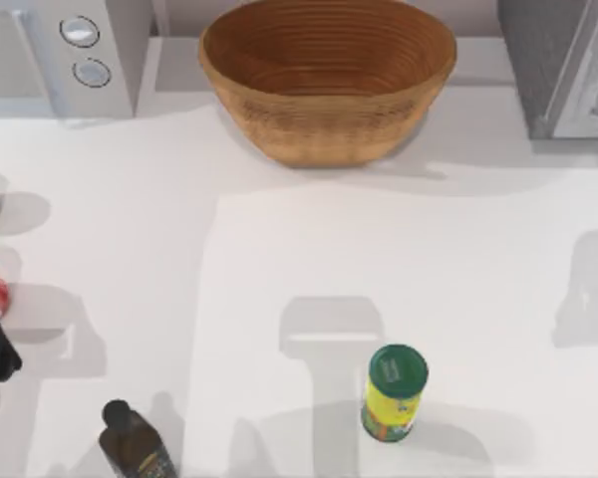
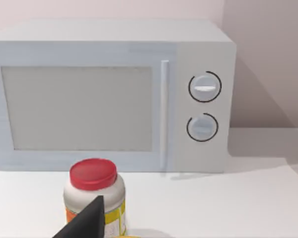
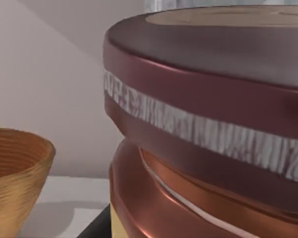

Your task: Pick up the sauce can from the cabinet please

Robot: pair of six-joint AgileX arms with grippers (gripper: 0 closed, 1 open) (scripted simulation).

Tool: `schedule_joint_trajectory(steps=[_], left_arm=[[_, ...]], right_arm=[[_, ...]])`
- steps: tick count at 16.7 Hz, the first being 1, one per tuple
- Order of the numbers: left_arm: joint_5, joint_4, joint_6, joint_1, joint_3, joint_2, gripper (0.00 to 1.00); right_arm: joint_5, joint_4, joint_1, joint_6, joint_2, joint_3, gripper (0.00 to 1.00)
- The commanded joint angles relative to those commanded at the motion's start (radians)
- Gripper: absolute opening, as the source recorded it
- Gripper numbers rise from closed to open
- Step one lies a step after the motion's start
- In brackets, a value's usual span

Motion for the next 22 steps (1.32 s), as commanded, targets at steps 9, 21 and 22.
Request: schedule_joint_trajectory(steps=[9, 21, 22], left_arm=[[0.0, 0.0, 0.0, 0.0, 0.0, 0.0, 1.0], [0.0, 0.0, 0.0, 0.0, 0.0, 0.0, 1.0], [0.0, 0.0, 0.0, 0.0, 0.0, 0.0, 1.0]], right_arm=[[0.001, 0.076, -0.03, 0.028, -0.184, -0.313, 0.0], [-0.124, 0.409, -0.006, 0.034, 0.194, -0.216, 0.0], [-0.152, 0.48, -0.001, 0.034, 0.282, -0.198, 0.0]])
